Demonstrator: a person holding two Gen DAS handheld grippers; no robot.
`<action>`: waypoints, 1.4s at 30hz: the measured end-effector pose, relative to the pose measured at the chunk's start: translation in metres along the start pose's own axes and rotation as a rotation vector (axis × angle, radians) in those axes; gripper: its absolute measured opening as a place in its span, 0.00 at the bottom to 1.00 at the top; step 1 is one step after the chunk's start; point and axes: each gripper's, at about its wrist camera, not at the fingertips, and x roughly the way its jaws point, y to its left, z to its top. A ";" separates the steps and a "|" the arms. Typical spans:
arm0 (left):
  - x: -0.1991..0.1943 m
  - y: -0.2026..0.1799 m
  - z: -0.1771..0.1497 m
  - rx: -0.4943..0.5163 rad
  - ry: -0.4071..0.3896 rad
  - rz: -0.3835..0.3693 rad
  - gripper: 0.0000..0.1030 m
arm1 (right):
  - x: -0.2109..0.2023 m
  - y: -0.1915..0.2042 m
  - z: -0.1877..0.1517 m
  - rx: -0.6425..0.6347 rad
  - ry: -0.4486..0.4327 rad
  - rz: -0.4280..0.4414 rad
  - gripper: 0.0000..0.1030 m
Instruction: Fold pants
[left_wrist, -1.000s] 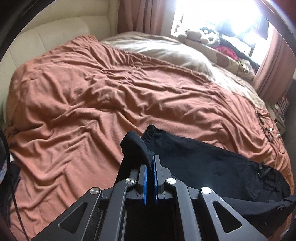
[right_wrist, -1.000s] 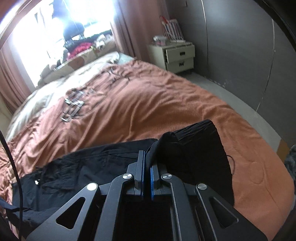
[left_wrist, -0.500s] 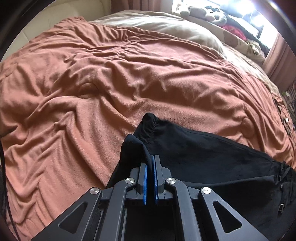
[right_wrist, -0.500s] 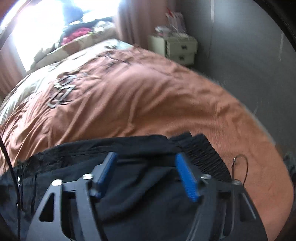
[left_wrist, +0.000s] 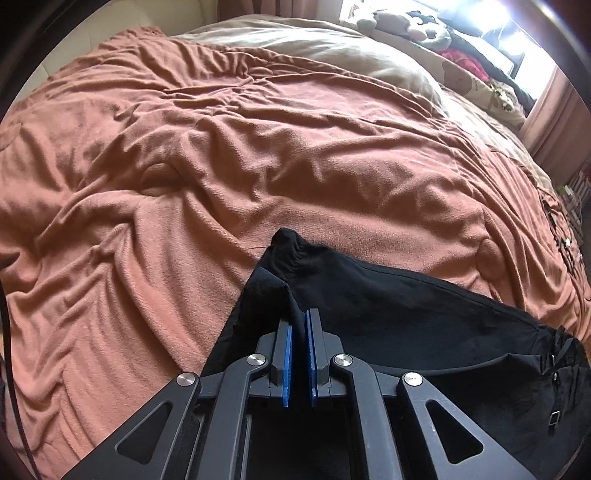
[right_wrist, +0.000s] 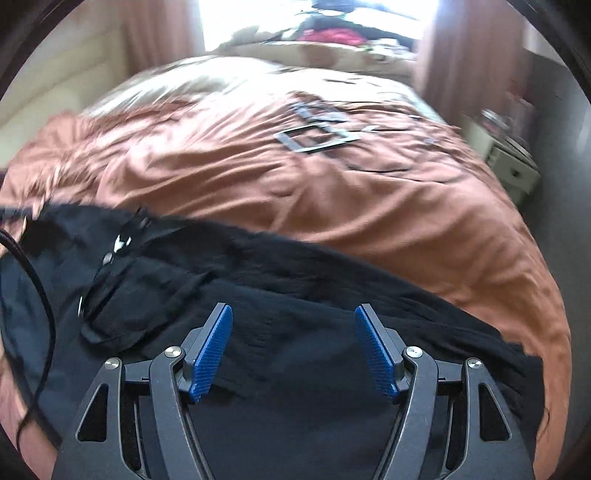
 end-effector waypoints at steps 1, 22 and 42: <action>0.000 0.000 0.000 0.001 0.001 0.002 0.07 | 0.007 0.006 0.002 -0.027 0.016 0.000 0.65; 0.005 -0.002 -0.004 0.021 0.001 -0.016 0.07 | 0.092 0.035 0.042 -0.269 0.255 0.041 0.45; -0.006 -0.016 0.026 0.040 -0.041 -0.011 0.05 | 0.042 0.042 0.045 -0.260 0.069 -0.170 0.03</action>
